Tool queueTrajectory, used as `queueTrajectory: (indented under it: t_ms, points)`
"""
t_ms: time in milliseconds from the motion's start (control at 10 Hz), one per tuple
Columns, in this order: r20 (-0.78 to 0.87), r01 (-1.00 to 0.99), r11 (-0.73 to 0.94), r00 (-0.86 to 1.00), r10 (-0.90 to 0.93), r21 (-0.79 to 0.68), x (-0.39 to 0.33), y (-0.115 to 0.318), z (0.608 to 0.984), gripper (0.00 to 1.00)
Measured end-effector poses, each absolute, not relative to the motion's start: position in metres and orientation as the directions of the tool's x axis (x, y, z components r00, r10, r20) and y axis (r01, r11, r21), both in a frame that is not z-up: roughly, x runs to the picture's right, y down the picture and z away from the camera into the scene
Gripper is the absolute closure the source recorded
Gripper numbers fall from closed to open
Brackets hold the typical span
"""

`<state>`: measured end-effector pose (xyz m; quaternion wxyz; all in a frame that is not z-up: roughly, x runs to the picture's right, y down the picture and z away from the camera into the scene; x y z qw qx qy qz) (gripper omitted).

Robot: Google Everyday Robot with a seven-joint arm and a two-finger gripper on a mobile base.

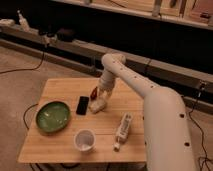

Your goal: Place the pepper on the white sponge

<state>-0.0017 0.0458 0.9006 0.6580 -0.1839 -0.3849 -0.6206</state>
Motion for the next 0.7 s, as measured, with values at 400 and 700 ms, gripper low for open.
queueTrajectory:
  t_ms: [400, 700]
  points:
    - [0.652, 0.951, 0.242, 0.063, -0.756, 0.190, -0.007, 0.004, 0.945, 0.20]
    - [0.634, 0.960, 0.241, 0.097, -0.767, 0.145, -0.020, 0.011, 0.972, 0.20]
